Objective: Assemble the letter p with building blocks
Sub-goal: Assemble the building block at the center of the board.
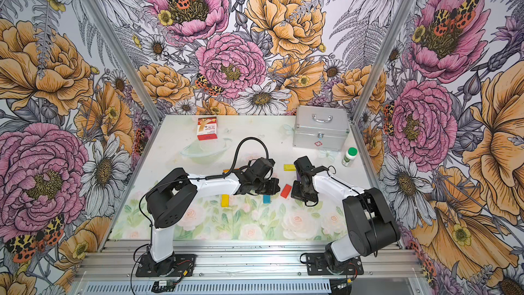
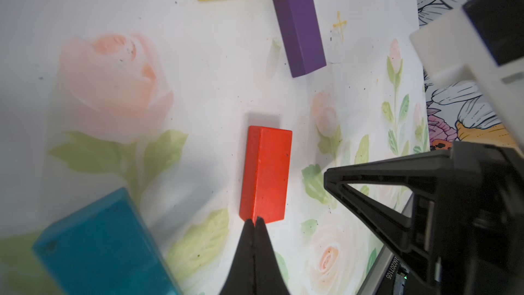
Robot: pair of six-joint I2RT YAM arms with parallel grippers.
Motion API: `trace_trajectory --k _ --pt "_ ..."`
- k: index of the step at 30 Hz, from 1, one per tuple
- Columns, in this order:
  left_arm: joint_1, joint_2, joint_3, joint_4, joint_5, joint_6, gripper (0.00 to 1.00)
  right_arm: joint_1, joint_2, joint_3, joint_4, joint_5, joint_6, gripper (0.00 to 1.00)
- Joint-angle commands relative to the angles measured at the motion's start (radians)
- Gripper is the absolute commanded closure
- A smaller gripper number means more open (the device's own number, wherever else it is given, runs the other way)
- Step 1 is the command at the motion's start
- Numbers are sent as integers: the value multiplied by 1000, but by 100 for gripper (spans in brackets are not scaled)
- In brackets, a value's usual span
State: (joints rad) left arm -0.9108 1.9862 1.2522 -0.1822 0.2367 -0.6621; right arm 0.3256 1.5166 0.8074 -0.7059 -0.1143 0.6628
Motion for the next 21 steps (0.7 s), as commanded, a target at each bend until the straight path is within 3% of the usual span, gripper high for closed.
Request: trace_trajectory --k 1,21 --pt "-8 16 33 -46 -36 22 100 -6 45 37 56 -23 -45 100" --pt "15 145 161 -88 51 17 100 -20 303 230 84 -76 -115 100"
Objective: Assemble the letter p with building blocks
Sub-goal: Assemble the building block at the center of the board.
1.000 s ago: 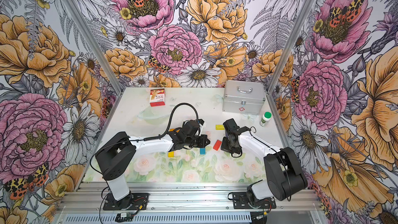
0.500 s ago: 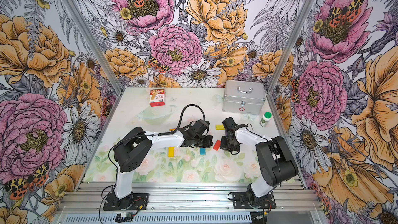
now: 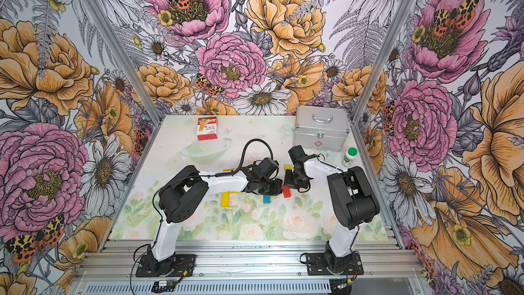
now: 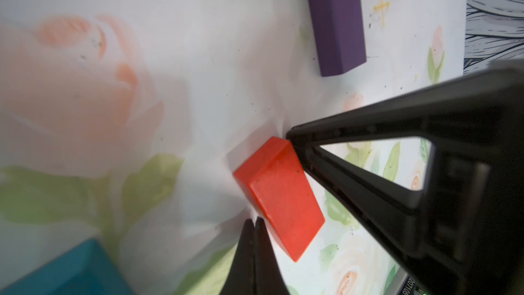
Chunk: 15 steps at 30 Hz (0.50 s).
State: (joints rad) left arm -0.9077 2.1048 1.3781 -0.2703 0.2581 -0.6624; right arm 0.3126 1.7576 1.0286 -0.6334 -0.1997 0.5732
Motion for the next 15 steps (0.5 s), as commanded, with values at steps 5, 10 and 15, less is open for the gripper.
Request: trace_trajectory --k 5,10,15 --pt "42 48 59 0 34 3 100 -16 95 35 11 -3 -36 100" --pt "77 74 96 0 39 -14 100 -23 120 59 11 -16 -44 100" --pt "102 107 150 0 61 -16 100 -41 144 92 9 -38 -49 100"
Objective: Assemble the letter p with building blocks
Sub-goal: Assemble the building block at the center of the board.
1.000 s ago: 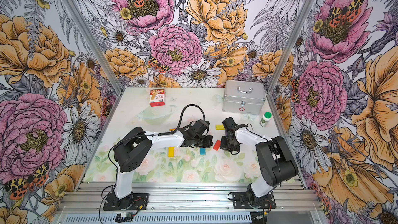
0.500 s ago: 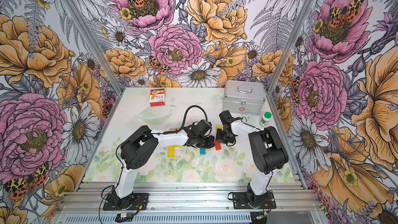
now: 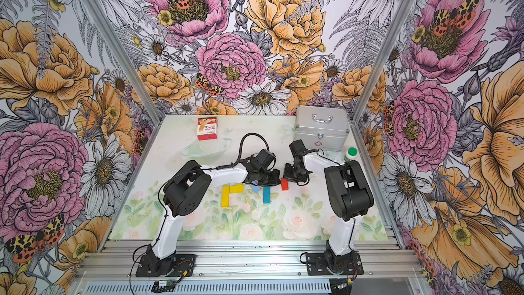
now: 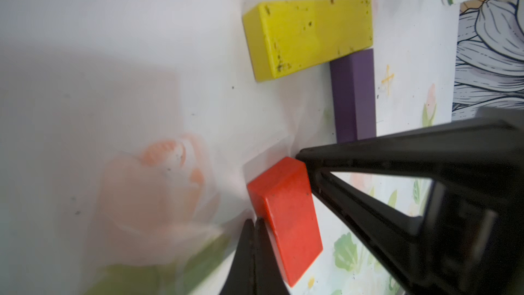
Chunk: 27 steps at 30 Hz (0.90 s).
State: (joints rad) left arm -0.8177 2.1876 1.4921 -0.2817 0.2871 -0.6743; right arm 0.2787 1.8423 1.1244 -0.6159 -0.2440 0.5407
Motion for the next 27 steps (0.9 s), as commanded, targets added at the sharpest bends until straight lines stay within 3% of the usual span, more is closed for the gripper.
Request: trace_trajectory --k 1,16,27 --pt "12 29 44 10 34 -2 100 -8 65 4 -10 4 -17 100" --pt "20 74 109 4 68 -8 100 -40 106 81 -44 -14 -42 100" --pt "52 -80 -25 4 20 -6 100 -40 -11 17 -44 9 -27 100"
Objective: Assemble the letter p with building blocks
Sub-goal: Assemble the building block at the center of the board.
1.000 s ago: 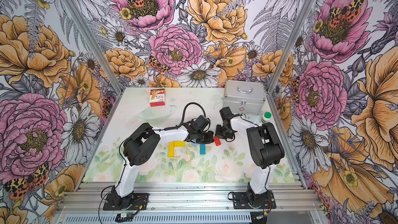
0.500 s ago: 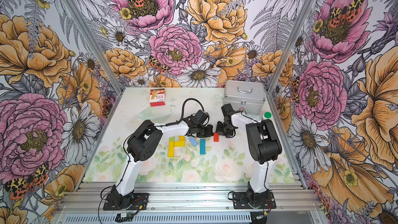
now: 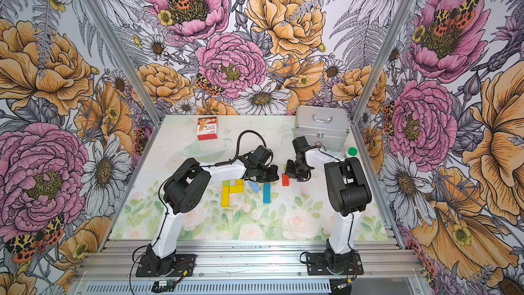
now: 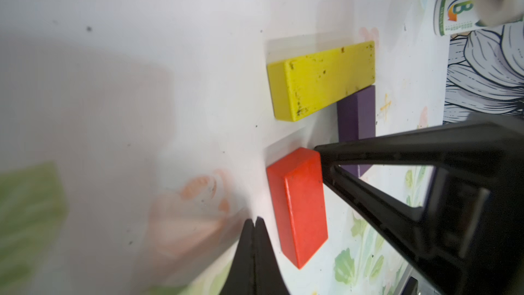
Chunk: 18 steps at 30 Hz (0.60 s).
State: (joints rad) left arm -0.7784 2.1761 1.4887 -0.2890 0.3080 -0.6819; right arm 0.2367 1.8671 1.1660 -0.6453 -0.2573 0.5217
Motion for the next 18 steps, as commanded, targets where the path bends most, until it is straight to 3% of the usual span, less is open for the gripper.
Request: trace_trajectory --k 1,18 --pt "11 -72 -24 11 6 2 100 1 -40 -28 -14 18 -9 100" --pt "-59 -8 9 -21 29 -16 100 5 -6 -42 -11 4 -43 100"
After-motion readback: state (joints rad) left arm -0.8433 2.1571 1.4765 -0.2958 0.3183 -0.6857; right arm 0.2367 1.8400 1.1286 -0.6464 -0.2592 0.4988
